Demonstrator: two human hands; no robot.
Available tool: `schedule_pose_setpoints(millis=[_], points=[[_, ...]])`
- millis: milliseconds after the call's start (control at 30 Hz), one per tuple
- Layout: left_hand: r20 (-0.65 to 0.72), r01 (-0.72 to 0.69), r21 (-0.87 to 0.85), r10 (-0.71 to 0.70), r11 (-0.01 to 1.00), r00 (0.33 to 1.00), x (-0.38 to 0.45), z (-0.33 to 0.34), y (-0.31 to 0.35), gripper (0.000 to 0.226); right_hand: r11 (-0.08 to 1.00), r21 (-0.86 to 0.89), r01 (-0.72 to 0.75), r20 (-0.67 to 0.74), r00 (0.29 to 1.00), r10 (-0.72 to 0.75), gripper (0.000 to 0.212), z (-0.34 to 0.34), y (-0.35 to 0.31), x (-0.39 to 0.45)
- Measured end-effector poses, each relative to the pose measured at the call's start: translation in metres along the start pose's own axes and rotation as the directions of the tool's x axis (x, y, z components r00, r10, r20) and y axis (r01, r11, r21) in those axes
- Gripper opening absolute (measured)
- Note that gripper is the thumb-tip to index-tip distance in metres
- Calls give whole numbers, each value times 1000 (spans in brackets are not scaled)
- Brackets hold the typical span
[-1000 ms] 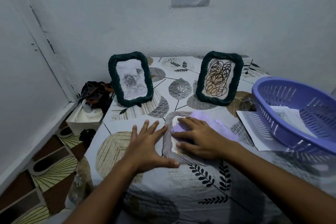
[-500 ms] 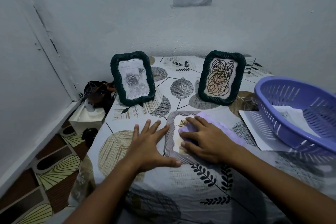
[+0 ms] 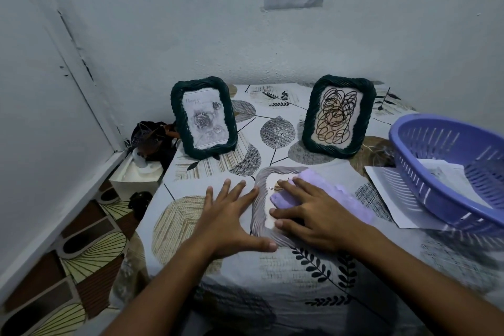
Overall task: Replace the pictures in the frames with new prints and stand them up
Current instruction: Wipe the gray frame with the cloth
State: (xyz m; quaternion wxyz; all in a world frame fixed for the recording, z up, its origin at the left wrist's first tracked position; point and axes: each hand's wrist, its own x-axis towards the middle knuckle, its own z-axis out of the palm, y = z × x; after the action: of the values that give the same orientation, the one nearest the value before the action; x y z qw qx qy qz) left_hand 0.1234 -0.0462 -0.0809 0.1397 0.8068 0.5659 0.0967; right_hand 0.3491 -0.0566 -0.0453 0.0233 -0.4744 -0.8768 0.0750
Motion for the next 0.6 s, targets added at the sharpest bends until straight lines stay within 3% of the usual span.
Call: schedule_pose_setpoints(millis=[67,200,333,467,600], points=[[4,2,-4,-2,1000,1000,0,0,0,125,1000,-3,-15,9,1000,15,54,0,0,1],[0,0,7,0,1000,1000,0,0,-1,127,999,43,-23,-3,1000,23,68,-1,-3,1],[4,-3,8,3,1000,1000,0,0,0,127,992,91,-85,-110,989,95,60,-1,0,2],[7,-2,9,2,1000,1000,0,-1,0,126,992,36,-125,-48,991,126,79,4,2,6],[3,-3,6,3,1000,1000,0,0,0,128,994,56,-99,-26,995,100,83,3,-2,7]])
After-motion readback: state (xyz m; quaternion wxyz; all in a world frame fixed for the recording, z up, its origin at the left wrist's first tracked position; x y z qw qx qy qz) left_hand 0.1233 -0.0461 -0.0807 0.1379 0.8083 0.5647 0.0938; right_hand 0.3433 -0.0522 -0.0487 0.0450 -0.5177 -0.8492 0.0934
